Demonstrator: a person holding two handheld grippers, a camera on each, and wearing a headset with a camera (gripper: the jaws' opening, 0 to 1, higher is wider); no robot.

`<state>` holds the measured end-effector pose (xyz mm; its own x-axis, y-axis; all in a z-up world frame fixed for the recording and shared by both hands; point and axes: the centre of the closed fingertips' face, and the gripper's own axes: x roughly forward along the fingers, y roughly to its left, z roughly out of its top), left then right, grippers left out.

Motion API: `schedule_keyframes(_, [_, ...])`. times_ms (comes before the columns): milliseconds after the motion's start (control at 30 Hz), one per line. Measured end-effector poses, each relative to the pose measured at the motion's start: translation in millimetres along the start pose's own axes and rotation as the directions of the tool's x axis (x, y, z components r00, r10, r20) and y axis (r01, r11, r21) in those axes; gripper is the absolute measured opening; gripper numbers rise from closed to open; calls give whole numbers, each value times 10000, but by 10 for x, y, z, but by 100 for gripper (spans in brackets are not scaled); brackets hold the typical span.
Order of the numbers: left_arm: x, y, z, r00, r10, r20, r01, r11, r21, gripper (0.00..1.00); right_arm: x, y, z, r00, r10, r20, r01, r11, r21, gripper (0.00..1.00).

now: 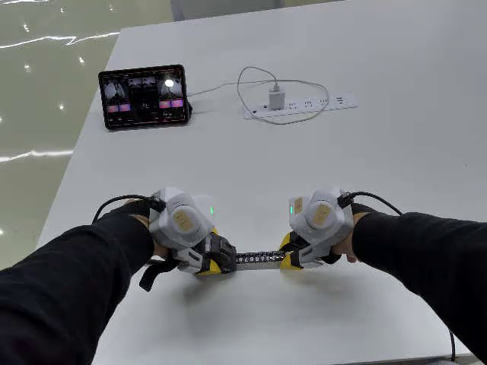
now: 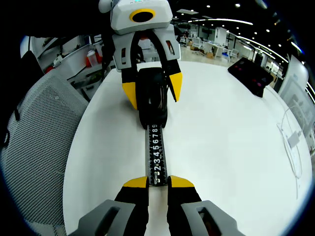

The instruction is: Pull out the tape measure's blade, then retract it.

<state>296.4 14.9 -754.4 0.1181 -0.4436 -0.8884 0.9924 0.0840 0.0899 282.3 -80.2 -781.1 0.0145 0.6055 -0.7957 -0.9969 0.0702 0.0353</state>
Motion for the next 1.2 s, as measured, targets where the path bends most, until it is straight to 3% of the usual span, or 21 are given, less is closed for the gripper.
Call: schedule_keyframes(1200, [5,5,3,10000,67,48,-66,9999,-144,33,-196,-66,-245,9995,-138,-287,142,9998,120,10])
